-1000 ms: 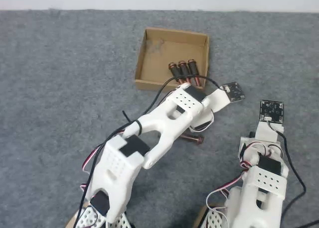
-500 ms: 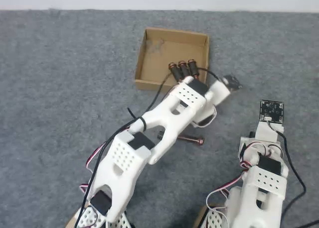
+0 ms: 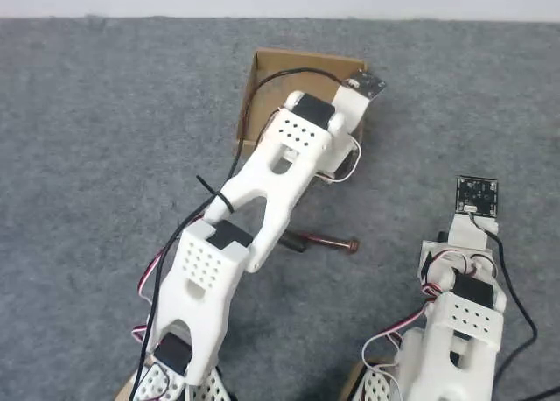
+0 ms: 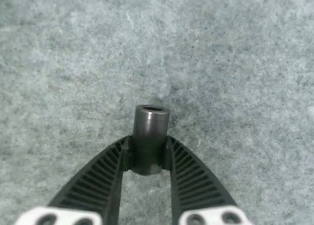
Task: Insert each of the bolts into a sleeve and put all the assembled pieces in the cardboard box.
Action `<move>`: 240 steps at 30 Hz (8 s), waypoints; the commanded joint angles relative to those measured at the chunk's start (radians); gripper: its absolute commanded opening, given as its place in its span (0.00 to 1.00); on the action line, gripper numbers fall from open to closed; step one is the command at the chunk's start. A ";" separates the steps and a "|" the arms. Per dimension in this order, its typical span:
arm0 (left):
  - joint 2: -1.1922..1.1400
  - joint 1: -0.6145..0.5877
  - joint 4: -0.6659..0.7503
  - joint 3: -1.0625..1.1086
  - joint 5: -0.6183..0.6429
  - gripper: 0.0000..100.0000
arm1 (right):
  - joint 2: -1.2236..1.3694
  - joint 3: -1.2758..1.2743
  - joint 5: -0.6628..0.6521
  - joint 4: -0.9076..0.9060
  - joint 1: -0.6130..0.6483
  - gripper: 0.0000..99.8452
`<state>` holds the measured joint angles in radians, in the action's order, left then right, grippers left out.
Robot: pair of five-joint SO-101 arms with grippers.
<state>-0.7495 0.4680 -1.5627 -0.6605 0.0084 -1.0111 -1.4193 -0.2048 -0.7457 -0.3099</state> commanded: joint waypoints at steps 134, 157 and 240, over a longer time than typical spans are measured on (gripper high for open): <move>2.481 -0.735 0.675 2.351 0.011 0.01 | 1.469 0.218 0.103 2.506 0.771 0.01; 2.483 -0.735 0.675 2.351 0.011 0.01 | 1.084 -0.258 0.106 2.503 0.944 0.01; 1.715 -0.130 1.023 1.673 0.423 0.01 | 1.227 -0.224 0.104 2.486 0.978 0.01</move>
<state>0.9597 0.3330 -0.5777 1.0073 0.4258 0.2179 -1.6356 -0.0898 1.7277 0.6705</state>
